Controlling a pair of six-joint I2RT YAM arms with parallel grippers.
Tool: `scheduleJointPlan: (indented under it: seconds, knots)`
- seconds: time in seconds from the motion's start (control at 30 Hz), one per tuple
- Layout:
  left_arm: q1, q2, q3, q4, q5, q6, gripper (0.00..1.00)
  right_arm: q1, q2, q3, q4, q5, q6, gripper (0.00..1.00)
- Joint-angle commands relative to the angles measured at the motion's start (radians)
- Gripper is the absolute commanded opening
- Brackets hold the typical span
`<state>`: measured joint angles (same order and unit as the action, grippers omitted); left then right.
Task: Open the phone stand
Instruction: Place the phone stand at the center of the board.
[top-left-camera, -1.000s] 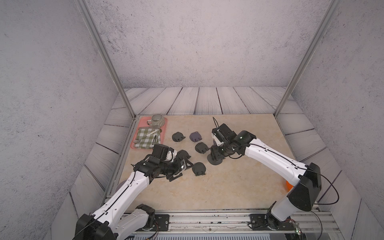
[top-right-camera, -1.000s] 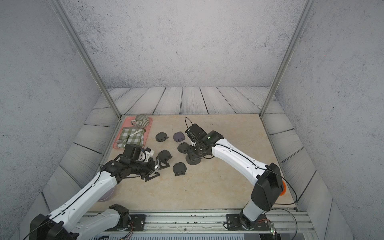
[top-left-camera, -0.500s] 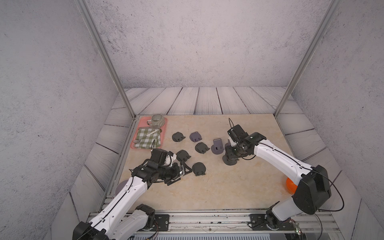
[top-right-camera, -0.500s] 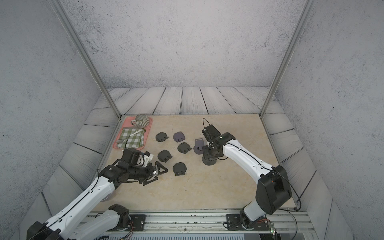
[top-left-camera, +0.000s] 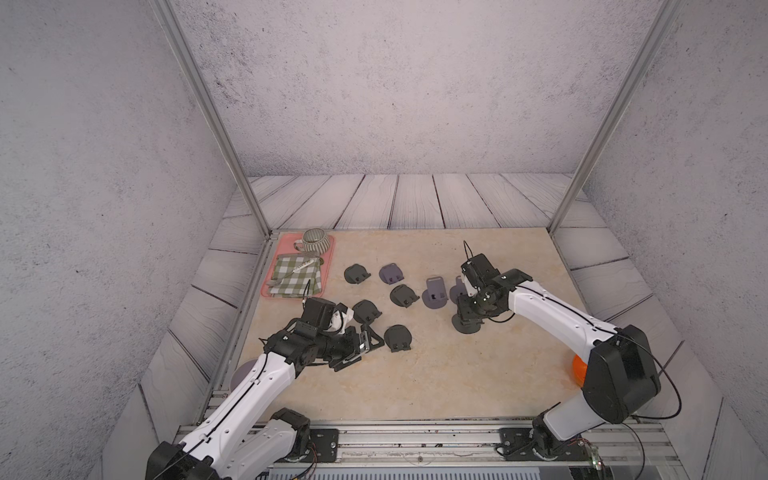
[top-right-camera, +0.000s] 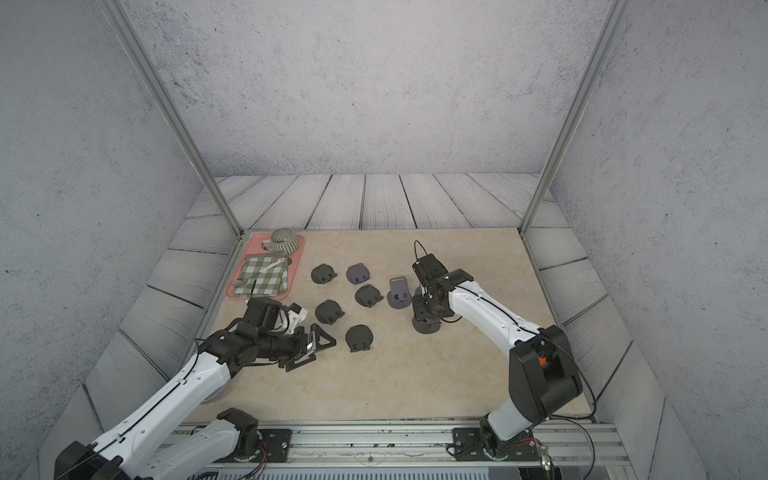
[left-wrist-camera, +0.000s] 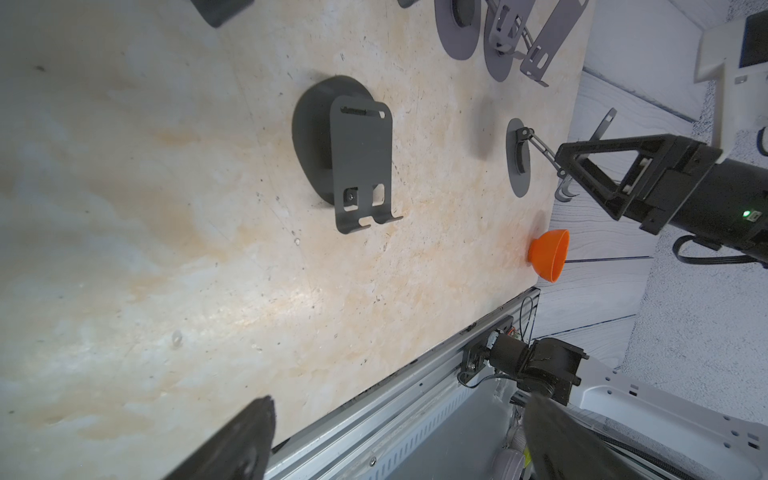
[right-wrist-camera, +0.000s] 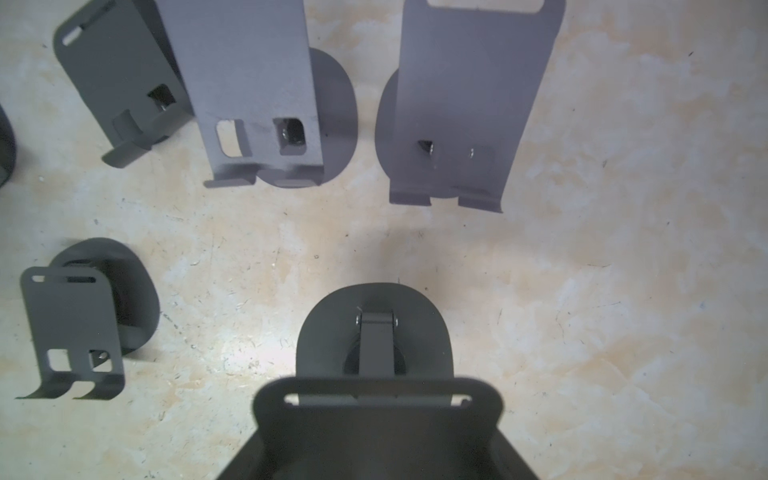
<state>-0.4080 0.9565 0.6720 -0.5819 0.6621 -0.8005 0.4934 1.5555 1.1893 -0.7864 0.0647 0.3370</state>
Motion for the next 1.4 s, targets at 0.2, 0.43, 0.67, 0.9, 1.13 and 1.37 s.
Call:
scheduleJointPlan:
  seconds: [0.2,0.43,0.67,0.9,1.13,1.37]
  knots:
    - [-0.002,0.009,-0.006,-0.002,0.010,0.015,0.98,-0.039,0.035,-0.054,0.055,0.021,-0.024,0.56]
    - [-0.002,-0.005,-0.011,-0.019,0.012,0.018,0.98,-0.059,0.077,-0.053,0.081,0.031,-0.039,0.56]
    - [-0.001,-0.015,-0.009,-0.030,0.014,0.015,0.98,-0.068,0.115,-0.034,0.082,0.026,-0.039,0.62]
    - [-0.002,-0.024,-0.006,-0.039,0.019,0.015,0.98,-0.073,0.117,-0.033,0.070,0.030,-0.023,0.95]
    - [-0.001,-0.025,-0.006,-0.029,0.016,0.013,0.98,-0.073,0.076,0.021,-0.012,0.041,0.002,0.99]
    - [-0.001,-0.035,0.000,-0.039,-0.001,0.020,0.99,-0.067,0.022,0.115,-0.143,0.054,0.064,0.99]
